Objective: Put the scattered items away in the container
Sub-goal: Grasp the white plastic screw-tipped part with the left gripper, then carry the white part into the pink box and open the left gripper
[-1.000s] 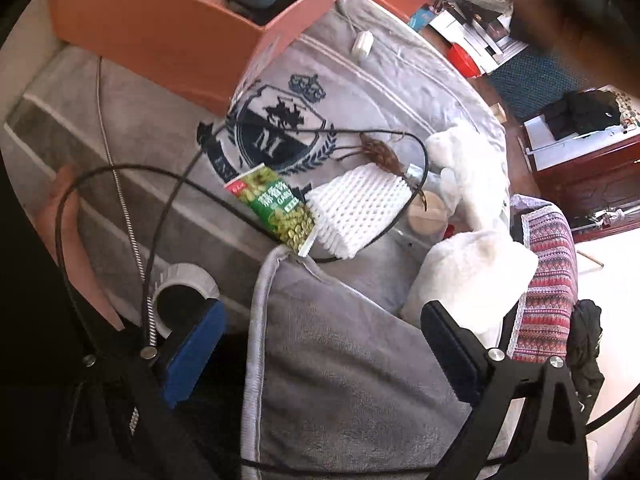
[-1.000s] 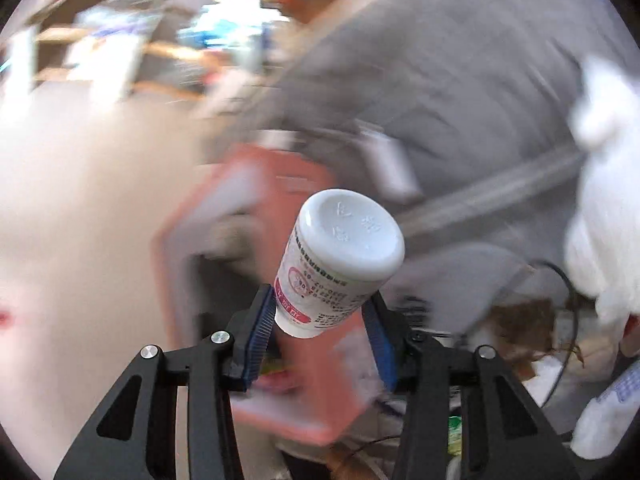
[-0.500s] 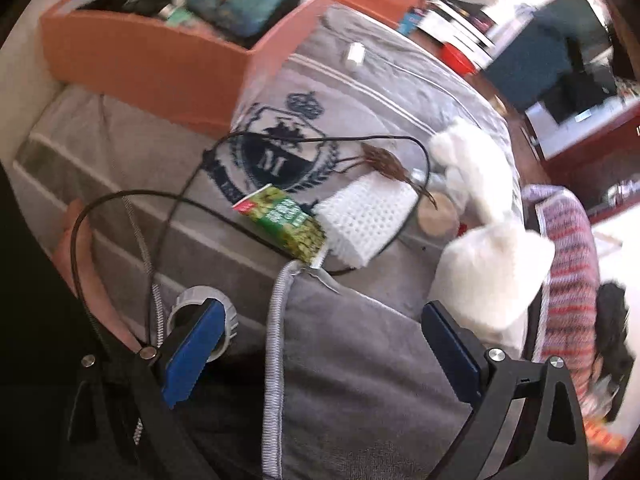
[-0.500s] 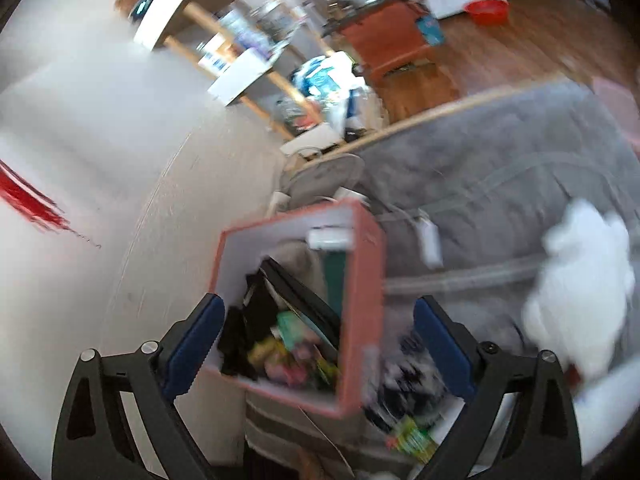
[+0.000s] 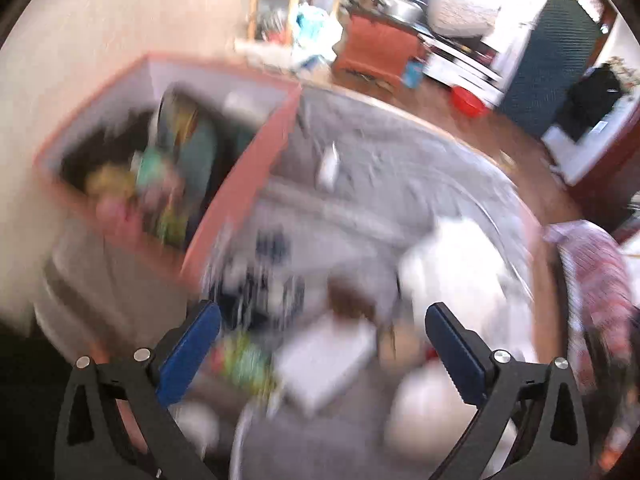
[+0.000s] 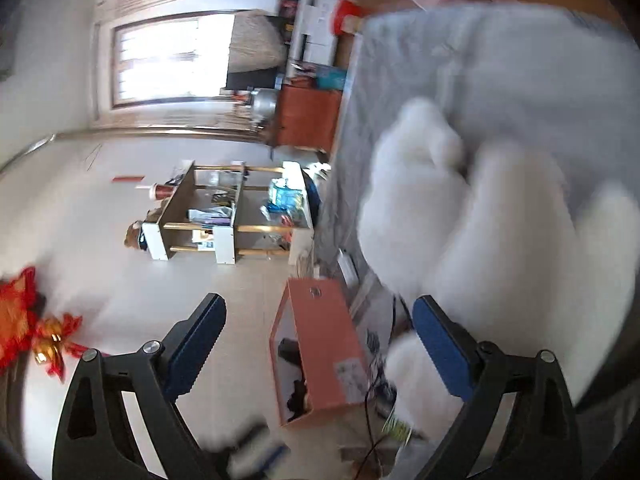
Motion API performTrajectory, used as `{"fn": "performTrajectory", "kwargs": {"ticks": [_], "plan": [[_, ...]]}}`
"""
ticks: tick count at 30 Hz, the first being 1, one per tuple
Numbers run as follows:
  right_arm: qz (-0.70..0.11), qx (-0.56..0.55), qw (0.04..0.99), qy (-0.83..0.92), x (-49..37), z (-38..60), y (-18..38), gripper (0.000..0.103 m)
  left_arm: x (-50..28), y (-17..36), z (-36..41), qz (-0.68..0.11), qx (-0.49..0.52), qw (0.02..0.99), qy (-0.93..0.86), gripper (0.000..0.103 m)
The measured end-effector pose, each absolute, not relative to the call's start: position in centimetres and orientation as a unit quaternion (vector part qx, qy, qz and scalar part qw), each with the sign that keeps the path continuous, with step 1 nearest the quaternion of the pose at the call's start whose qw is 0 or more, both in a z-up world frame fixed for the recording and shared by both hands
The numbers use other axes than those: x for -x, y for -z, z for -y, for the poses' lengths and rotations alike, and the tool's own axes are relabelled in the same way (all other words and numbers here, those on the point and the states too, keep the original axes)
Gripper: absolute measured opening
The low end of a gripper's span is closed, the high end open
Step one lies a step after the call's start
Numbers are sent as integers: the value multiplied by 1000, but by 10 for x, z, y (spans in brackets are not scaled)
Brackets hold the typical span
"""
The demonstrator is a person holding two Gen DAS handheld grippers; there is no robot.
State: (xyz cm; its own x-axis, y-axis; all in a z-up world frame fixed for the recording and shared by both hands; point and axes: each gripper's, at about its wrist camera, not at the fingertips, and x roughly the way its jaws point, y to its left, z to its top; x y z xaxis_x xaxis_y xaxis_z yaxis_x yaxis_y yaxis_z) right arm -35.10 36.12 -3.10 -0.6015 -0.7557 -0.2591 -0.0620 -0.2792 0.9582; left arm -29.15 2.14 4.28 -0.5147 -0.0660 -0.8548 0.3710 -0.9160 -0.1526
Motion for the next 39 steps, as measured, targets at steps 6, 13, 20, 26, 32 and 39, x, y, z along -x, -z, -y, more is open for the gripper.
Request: {"fn": "performTrajectory", "kwargs": {"ticks": [6,13,20,26,32,39], "plan": [[547,-379,254,703,365,-367,40,96,455,14,-18,-80,-525,202,823,101],[575,-363,272,681,373,-373,50,96,542,89,6,31,-542,238,806,100],[564,-373,286,679,372,-369,52,96,565,110,-5,38,-602,93,792,10],[605,-353,284,655,364,-381,57,96,561,98,24,-23,-629,68,774,10],[622,-348,287,640,363,-383,61,96,579,105,24,30,-643,91,760,49],[615,-356,293,640,368,-380,68,96,574,144,12,26,-650,46,758,54]]}}
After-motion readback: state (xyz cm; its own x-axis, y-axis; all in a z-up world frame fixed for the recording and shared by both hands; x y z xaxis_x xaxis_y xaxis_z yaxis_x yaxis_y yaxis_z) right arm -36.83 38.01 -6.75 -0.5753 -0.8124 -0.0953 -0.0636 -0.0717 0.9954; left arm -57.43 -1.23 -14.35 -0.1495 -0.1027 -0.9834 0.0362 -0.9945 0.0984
